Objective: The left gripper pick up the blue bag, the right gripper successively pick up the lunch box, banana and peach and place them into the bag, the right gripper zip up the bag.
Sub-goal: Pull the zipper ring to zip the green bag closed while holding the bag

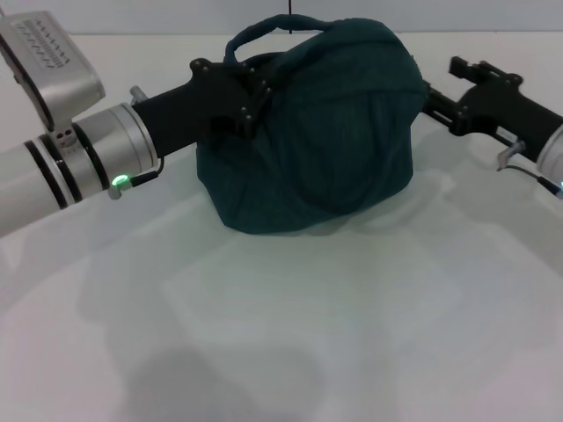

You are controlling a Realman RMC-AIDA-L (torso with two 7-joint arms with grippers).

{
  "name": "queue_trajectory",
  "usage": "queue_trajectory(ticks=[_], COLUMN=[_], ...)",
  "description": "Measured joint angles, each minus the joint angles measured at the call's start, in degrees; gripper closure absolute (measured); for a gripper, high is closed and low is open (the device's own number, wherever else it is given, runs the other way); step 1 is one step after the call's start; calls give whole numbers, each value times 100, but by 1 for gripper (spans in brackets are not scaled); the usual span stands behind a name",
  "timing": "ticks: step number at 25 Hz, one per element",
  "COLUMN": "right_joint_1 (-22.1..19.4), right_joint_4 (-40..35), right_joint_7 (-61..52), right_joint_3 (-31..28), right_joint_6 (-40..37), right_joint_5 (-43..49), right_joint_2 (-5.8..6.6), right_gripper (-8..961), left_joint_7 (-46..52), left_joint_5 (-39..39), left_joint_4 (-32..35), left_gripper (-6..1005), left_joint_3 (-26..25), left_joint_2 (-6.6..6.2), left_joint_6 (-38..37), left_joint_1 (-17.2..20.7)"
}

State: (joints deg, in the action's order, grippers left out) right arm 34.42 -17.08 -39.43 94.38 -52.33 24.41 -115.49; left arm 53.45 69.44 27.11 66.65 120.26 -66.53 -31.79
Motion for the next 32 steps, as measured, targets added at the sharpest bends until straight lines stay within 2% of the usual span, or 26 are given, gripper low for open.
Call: queue_trajectory(ticks=[13,22,24,30,32], right_joint_1=[67,-63,-65,-74,-75], right_joint_4=[-271,-358,-358,-349,-328], right_joint_7=[-21,-49,-50,-22,-18], right_joint_3=[415,434,429,433,433], right_joint_6=[0,-90,-96,-118,-123], right_joint_5=[12,-30,-29,-21,-20], right_joint_2=[-60,-62,-61,-71,-71], right_gripper=[367,383,609,798,816], left_joint_7=[-90,-230,-230,-230,-230], left_joint_5=[-26,-194,-196,-196,-196], left_joint_4=[2,-117,-119,-123,-124], left_gripper=[951,948,948,946,945], left_joint_3=[-3,-3,-3,-3,-3], left_joint_2=[3,-7,-8,-14,-18], left_joint_6=[0,0,0,0,0], left_joint_1=[-28,-47,-43,-39,-37])
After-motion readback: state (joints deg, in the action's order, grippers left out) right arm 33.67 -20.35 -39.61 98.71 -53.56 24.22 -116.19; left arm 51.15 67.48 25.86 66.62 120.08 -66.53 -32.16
